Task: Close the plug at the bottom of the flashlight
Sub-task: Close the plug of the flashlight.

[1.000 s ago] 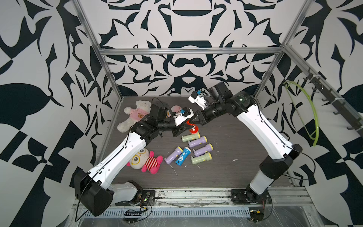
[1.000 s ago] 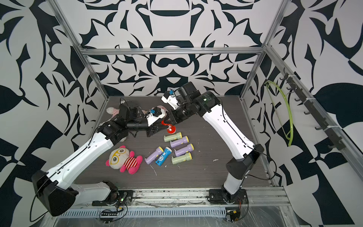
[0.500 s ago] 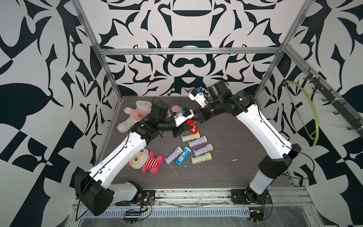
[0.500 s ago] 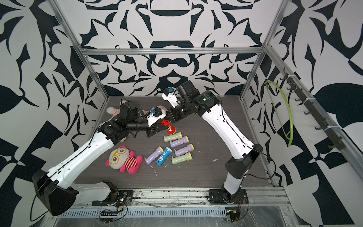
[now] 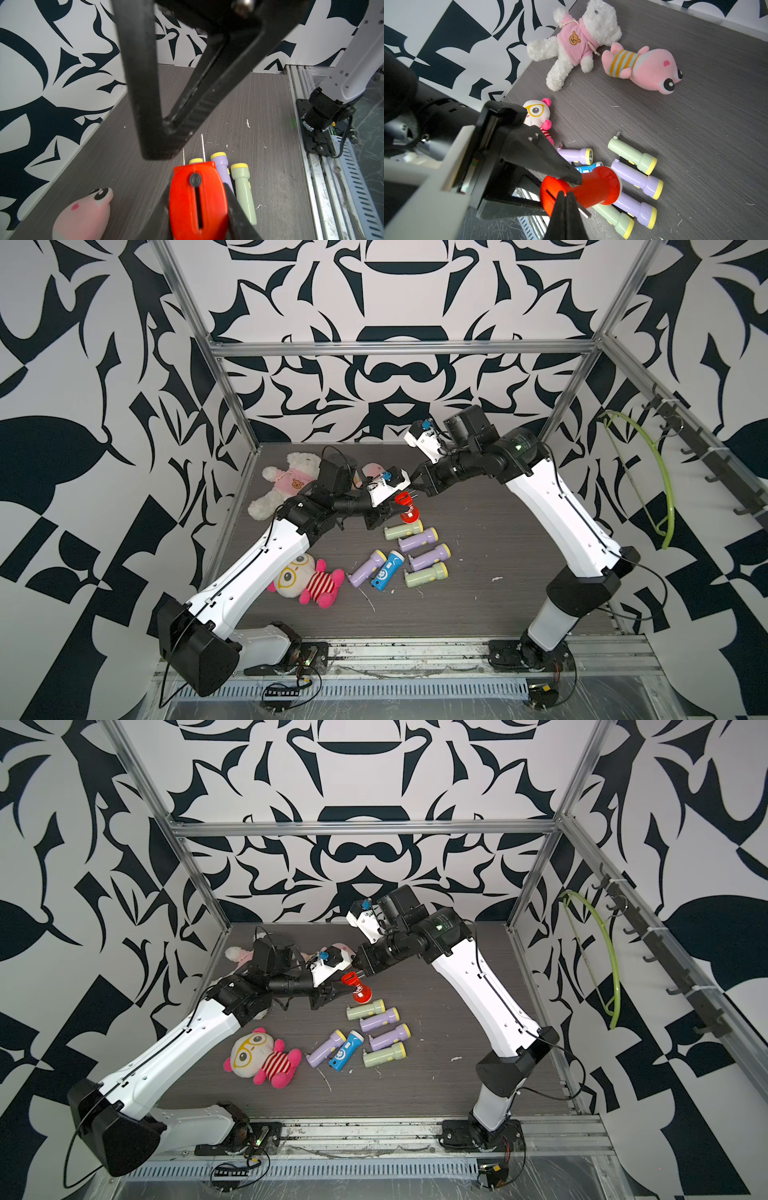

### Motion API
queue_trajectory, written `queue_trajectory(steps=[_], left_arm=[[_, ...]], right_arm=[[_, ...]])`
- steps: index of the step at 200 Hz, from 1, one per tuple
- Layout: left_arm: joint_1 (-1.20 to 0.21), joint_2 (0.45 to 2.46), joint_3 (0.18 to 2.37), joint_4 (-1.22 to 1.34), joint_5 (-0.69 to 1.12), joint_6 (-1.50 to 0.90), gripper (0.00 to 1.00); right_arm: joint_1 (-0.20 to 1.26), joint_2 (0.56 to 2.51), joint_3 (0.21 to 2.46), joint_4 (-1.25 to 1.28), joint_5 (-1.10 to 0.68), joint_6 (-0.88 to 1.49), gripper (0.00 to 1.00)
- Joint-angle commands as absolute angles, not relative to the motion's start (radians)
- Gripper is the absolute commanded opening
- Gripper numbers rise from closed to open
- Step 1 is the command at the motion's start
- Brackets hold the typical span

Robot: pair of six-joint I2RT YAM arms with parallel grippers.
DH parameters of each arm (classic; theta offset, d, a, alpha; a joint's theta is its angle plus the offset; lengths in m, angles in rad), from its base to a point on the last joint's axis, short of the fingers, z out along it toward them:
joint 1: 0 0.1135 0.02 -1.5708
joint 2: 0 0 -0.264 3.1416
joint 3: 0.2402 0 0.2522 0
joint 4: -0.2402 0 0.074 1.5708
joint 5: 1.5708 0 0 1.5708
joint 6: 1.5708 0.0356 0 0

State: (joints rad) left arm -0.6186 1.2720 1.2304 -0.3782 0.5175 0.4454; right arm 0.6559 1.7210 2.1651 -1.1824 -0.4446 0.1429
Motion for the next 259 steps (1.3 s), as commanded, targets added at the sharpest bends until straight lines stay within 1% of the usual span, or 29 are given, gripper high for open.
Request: queue_trajectory(steps=[1, 49, 111, 174, 259], left_arm=[[-0.620, 1.298, 1.276, -0.353, 0.526, 0.453, 0.00], [-0.620, 1.302, 1.283, -0.354, 0.528, 0.451, 0.00], [-0.621, 1.298, 1.287, -0.357, 0.528, 0.451, 0.00], [-0.620, 1.299, 1.286, -0.359, 0.529, 0.454, 0.00], [-0.621, 1.298, 1.281, -0.359, 0.527, 0.456, 0.00]], right_arm=[[0.659, 1.717, 2.198, -1.209, -0.483, 0.144, 0.00], [0.673, 1.713, 2.154, -1.215, -0.502, 0.147, 0.00], [0.676, 1.739, 2.145, -1.229, -0.483, 0.144, 0.00], [0.675, 1.726, 2.152, -1.218, -0.408, 0.139, 0.00], [0.671, 1.702, 2.152, -1.213, -0.396, 0.138, 0.00]])
